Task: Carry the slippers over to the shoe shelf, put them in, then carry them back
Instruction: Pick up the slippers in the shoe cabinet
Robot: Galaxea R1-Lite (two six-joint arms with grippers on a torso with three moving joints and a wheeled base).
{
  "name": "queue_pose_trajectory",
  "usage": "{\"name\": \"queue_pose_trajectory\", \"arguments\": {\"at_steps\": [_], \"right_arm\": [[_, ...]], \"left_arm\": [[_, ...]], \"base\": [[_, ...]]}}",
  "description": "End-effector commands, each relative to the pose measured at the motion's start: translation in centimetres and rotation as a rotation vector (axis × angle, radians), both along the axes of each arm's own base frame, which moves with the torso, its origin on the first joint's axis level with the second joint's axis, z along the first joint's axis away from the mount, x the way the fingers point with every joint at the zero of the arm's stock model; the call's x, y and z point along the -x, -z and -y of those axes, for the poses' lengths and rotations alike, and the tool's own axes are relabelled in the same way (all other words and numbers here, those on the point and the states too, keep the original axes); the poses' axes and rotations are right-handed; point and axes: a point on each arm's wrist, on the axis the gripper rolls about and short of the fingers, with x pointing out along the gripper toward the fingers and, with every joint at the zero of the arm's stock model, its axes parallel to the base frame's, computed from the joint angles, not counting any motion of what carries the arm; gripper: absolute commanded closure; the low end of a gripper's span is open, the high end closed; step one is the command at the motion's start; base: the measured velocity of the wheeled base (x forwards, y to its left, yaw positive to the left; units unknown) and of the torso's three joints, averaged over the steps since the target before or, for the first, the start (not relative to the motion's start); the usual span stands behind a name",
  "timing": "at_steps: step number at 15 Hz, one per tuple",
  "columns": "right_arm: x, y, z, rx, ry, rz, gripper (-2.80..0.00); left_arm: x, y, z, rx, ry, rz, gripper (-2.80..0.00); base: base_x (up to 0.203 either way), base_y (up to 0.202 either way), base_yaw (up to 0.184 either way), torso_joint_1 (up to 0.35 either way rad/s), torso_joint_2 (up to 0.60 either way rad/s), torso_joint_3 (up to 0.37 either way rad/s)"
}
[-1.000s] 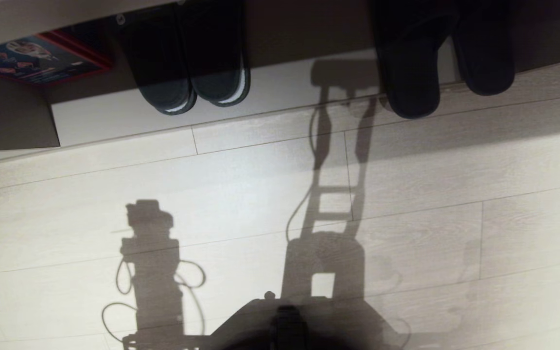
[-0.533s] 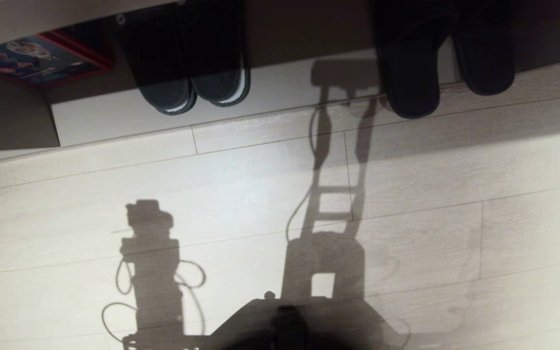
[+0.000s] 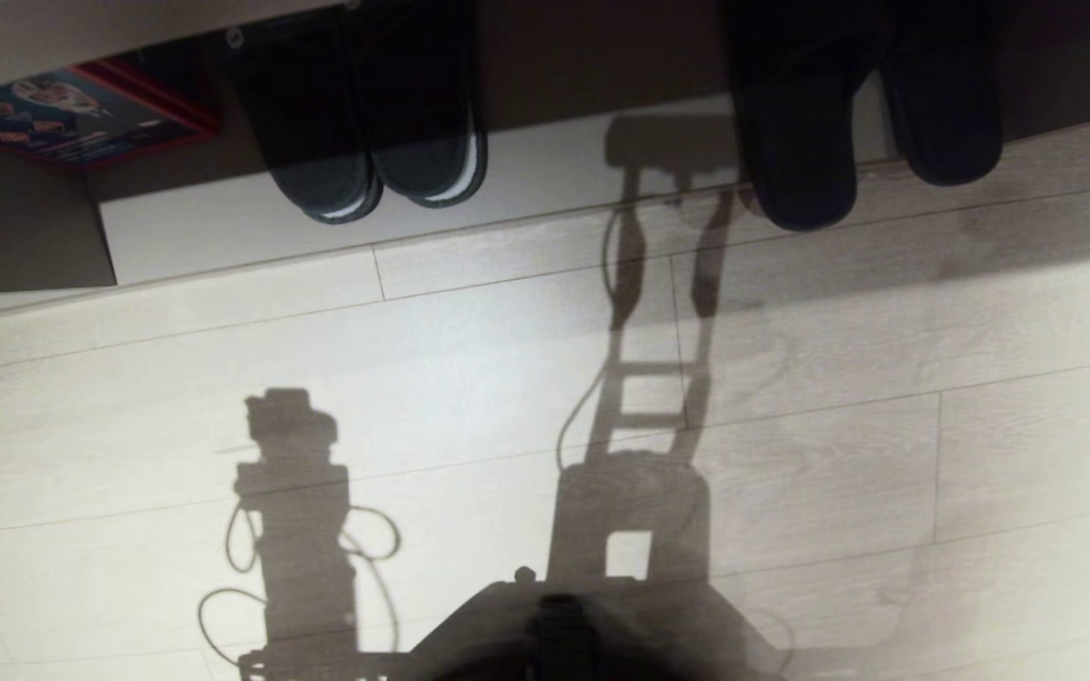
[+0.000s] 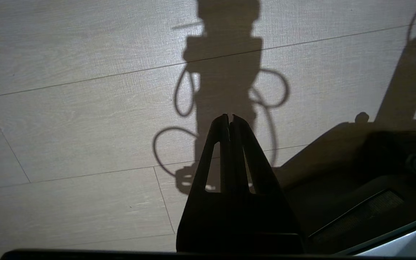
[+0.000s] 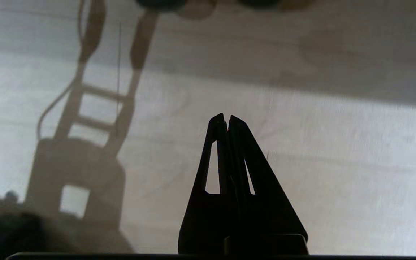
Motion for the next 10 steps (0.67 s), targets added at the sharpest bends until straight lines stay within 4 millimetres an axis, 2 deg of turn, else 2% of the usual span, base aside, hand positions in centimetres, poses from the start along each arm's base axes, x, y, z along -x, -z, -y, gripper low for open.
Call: {"name": "queue_pose_trajectory", "arguments": {"at_steps": [1,2,3,6,9,10], "right_arm": [[-7.0,-0.8,-0.1,0.019,-0.004,-0.101,0.0],[-9.5,-1.7,-0.2,0.037,-0.005,-0.078,0.0],[-11.8,-2.3,-0.4,0.048,-0.011,-0.062,-2.8],[-17.4,-4.4,-1.3,0.064,-0.04,0.08,-2.8],[-20.6,-5.8,-2.8,0.059,-0.084,0.207,-2.8],[-20.9,-6.0,-3.1,0.057,-0.092,0.22,-2.8]], "left_arm": [[0.0,0.0,0.0,0.001,0.0,-0.002,0.0],[0.0,0.0,0.0,0.001,0.0,-0.002,0.0],[0.0,0.0,0.0,0.001,0.0,-0.002,0.0],[0.0,0.0,0.0,0.001,0.0,-0.002,0.0],[0.0,0.0,0.0,0.001,0.0,-0.002,0.0],[0.0,0.0,0.0,0.001,0.0,-0.002,0.0]], "base": [[0.0,0.0,0.0,0.0,0.0,0.0],[0.0,0.0,0.0,0.0,0.0,0.0],[0.0,0.0,0.0,0.0,0.0,0.0],[0.0,0.0,0.0,0.0,0.0,0.0],[0.0,0.0,0.0,0.0,0.0,0.0],[0.0,0.0,0.0,0.0,0.0,0.0]]}}
